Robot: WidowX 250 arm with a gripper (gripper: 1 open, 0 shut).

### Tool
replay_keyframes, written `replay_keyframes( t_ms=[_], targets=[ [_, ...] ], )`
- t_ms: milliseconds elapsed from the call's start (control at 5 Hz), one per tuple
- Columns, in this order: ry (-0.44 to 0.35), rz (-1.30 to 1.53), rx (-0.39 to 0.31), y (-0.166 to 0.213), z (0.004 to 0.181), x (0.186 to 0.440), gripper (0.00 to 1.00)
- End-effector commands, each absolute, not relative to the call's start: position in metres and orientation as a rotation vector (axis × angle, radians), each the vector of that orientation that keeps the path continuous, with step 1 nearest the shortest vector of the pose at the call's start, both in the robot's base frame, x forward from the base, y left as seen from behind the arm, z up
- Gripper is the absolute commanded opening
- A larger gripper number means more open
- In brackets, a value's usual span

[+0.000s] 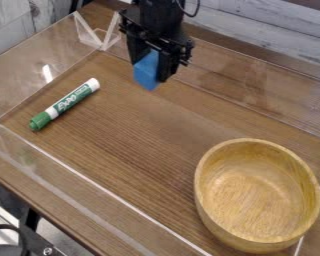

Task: Put the blue block in the brown bowl

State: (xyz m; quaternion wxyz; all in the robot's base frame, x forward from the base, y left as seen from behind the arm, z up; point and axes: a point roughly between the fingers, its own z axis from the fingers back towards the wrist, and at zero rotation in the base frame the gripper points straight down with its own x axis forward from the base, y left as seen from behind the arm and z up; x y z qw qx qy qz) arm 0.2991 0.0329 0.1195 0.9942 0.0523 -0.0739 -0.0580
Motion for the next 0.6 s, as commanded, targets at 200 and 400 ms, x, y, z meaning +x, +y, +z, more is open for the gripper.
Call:
replay_keyframes(
  t_ms=[200, 400],
  targets=[
    [-0.202, -0.107, 0.107, 0.005, 0.146, 0.274, 0.0],
    [-0.203, -0.107, 0.097, -0.016, 0.152, 0.258, 0.0]
  ],
)
